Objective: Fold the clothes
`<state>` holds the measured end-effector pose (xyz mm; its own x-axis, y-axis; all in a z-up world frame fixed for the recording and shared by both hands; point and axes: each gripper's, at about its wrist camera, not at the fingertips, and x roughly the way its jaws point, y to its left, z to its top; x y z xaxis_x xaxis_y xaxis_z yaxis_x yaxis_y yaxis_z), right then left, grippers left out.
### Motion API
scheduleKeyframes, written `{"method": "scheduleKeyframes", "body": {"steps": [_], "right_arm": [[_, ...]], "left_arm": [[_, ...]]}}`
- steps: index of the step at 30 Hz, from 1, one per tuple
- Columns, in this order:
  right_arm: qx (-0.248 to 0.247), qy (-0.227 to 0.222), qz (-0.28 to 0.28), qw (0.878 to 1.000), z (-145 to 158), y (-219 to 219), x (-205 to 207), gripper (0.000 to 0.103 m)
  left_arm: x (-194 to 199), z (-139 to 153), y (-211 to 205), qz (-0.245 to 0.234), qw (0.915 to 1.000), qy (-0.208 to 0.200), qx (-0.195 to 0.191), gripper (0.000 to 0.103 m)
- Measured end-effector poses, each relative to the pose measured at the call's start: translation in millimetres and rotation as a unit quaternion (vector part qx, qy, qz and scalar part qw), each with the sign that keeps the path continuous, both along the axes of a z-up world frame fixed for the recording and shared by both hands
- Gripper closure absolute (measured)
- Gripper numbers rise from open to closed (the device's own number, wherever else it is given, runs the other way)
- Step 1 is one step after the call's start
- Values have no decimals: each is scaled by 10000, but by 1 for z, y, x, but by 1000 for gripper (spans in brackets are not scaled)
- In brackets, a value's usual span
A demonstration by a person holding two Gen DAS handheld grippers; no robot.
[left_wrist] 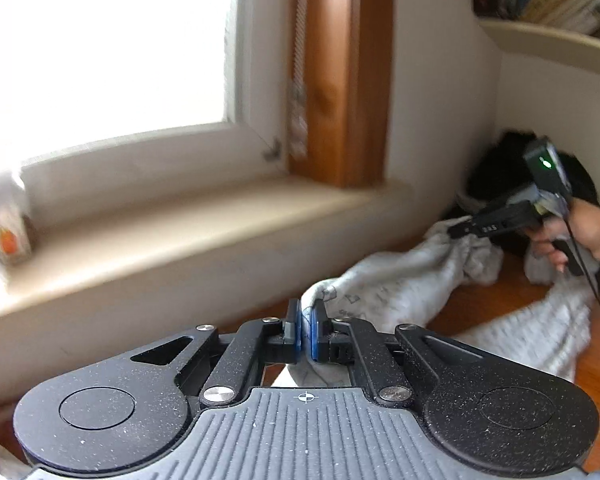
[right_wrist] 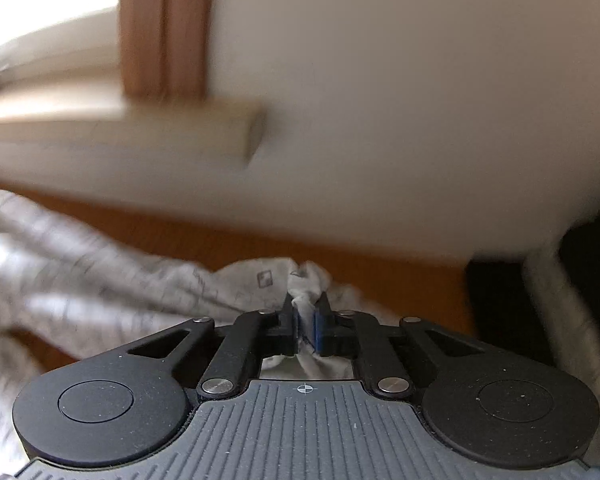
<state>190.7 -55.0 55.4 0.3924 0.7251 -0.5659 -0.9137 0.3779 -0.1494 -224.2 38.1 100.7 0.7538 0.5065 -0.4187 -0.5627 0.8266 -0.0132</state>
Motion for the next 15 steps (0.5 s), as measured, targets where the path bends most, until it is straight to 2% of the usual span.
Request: {"method": "scheduleKeyframes", "body": {"steps": [2,4,6,8,10,12,13,15], "right_arm": [[913,-349,-375,9945,23,-9,-6,96],[1438,-536,-597,9863,36,-22,-14,96],[1895,-698,-791,9762,47,-36,-22,95],[1735,-426,-795,9807,43,-49,-19,87],[1266,10,-690,9895,30,-60,-9,65],[922,187,-739,9928,13,-74,2,63],[842,325,-849,9923,7,-81,10,59],[853,767,-970,9887,-1,-94,28,57]], "left_arm": [[-7,18,1,104,9995,-238,157,99],[-13,35,2,184,9983,-453,306,99],[-13,42,-10,11,9983,-439,374,99],[-14,41,-24,-188,9985,-337,394,99],[-14,27,-33,-387,9988,-156,250,99],[-12,9,-36,-481,9988,25,74,98],[-11,-1,-36,-512,9986,104,-12,98],[-10,-20,-33,-549,9981,192,-181,98]]}}
